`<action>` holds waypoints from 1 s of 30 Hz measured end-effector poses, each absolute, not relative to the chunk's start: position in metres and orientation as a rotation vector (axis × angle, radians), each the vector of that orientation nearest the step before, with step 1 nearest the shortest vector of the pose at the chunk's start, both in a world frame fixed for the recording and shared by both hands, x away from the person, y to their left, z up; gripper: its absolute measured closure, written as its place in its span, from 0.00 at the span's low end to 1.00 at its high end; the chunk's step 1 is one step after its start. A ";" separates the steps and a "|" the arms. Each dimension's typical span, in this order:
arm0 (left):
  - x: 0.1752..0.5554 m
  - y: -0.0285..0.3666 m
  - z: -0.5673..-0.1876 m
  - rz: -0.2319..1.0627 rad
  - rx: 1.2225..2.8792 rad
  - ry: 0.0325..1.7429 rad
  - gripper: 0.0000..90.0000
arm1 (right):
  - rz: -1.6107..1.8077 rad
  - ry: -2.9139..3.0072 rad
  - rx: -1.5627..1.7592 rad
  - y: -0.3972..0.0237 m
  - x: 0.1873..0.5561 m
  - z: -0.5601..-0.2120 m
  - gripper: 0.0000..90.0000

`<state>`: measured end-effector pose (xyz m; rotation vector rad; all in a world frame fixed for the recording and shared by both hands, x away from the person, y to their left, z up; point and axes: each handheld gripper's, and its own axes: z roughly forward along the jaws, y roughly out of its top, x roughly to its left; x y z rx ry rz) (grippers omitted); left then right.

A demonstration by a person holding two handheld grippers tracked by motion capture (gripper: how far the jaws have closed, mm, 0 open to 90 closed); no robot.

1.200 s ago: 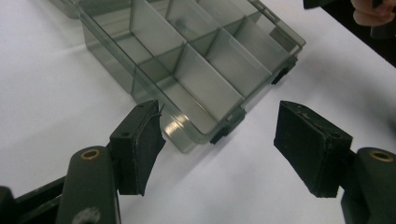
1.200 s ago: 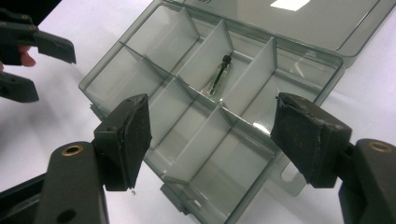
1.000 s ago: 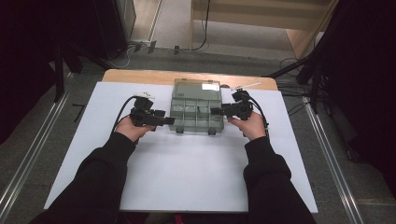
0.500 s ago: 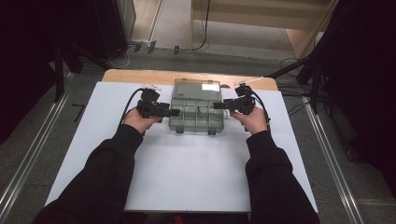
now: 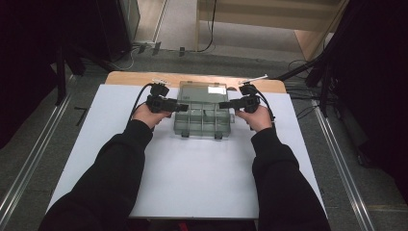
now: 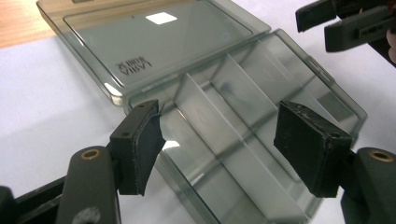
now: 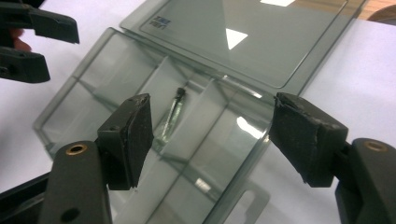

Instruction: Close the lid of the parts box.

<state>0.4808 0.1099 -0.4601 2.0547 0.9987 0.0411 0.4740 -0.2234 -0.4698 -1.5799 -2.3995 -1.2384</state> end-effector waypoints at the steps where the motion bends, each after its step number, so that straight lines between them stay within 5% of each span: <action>1: 0.483 0.109 -0.460 0.040 2.049 1.009 0.35 | -1.229 -2.403 -1.588 -0.223 0.476 -0.469 0.35; 30: 0.527 0.092 -0.477 0.183 2.052 1.185 0.35 | -1.147 -2.415 -1.741 -0.214 0.516 -0.486 0.35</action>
